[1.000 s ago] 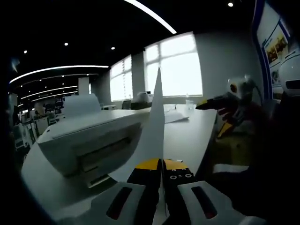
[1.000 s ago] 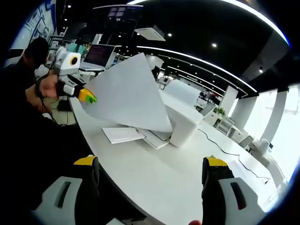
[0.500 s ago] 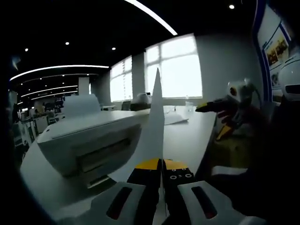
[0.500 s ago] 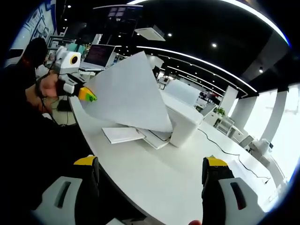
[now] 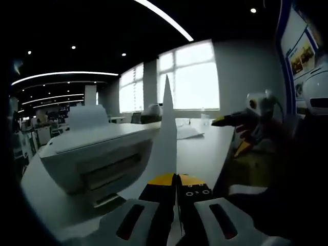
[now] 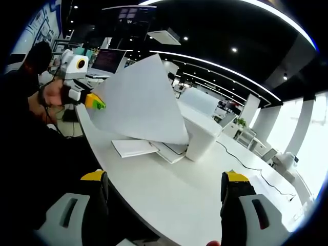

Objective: Remove the paper from the printer output slot and place it on top of the printer

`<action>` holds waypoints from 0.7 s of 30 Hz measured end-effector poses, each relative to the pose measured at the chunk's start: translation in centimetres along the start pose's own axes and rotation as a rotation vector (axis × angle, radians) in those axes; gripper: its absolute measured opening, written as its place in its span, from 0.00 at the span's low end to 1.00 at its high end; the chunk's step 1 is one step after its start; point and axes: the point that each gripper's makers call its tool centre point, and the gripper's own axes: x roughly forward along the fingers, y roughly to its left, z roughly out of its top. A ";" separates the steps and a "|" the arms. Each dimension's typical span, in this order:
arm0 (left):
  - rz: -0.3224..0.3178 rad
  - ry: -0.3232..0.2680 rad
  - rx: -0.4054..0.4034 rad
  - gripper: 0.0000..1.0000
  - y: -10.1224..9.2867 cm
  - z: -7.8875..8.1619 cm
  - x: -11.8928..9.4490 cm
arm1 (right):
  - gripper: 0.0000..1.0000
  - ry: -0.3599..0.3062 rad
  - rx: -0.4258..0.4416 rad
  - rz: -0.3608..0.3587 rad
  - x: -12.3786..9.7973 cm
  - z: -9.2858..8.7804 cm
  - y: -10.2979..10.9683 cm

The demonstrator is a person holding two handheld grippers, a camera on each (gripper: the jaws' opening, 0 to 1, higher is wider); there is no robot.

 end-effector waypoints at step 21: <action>-0.025 -0.032 -0.017 0.06 -0.7 1.1 -0.2 | 0.86 -0.001 0.000 -0.001 -0.1 0.1 -0.1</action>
